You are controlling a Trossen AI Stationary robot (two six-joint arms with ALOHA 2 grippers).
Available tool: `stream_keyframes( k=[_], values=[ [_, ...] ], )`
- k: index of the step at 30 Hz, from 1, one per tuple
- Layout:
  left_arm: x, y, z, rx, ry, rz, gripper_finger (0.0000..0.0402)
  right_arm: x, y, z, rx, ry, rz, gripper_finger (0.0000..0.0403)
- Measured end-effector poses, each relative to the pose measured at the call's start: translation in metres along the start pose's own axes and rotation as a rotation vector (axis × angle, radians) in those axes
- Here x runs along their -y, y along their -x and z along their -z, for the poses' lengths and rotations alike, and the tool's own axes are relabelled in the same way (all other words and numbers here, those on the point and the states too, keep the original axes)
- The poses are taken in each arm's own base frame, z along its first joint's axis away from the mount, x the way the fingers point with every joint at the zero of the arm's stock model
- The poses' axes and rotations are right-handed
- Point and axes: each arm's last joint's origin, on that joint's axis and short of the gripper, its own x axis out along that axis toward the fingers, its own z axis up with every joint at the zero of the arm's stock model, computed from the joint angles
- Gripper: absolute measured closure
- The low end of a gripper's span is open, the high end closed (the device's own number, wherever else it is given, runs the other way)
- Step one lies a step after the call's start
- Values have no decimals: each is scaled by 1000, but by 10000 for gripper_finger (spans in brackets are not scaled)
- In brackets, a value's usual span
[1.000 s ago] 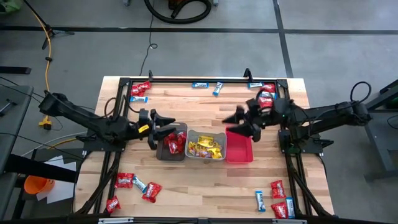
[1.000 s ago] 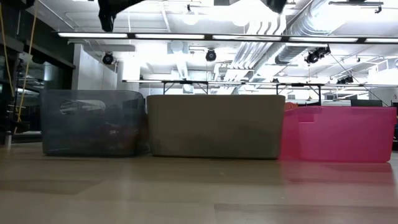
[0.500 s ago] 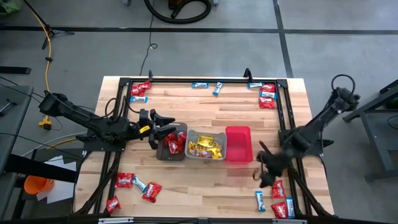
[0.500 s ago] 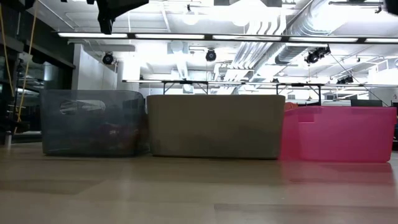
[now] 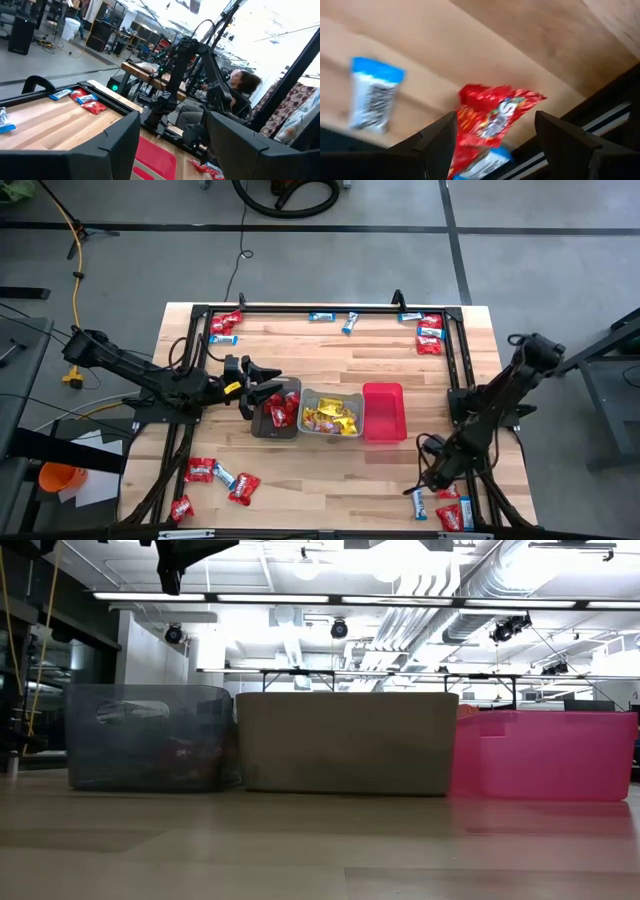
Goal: Sort candy
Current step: Put the red candy into the black bin
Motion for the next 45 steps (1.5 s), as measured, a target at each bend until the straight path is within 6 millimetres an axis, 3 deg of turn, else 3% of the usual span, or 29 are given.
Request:
stream_keyframes(
  k=[11, 14, 17, 20, 21, 26, 32, 38, 42, 45],
  values=[
    [0, 0, 0, 0, 26, 2, 183, -15, -42, -7, -76, 71, 121, 152],
    [0, 0, 0, 0, 26, 2, 183, -14, -42, -6, -82, 89, 122, 192],
    [0, 0, 0, 0, 26, 2, 183, -11, -35, -5, -67, 105, 107, 269],
    [0, 0, 0, 1, 28, 2, 183, -9, -20, -3, -26, 142, 63, 366],
    [0, 0, 0, 1, 34, 3, 183, -9, -12, -1, -10, 168, 37, 383],
    [1, 0, 0, -7, 45, 24, 183, -11, 40, 1, 124, 282, -160, 378],
    [1, 0, 0, -8, 46, 25, 183, -24, 112, -17, 592, 520, -446, 393],
    [1, 0, 0, -8, 54, 25, 183, -56, 145, -67, 960, 740, -528, 399],
    [1, 0, 0, -4, 54, 22, 183, -81, 146, -112, 1131, 873, -521, 398],
    [1, 0, -1, 5, 57, 14, 183, -101, 149, -143, 1251, 946, -614, 398]
  ],
)
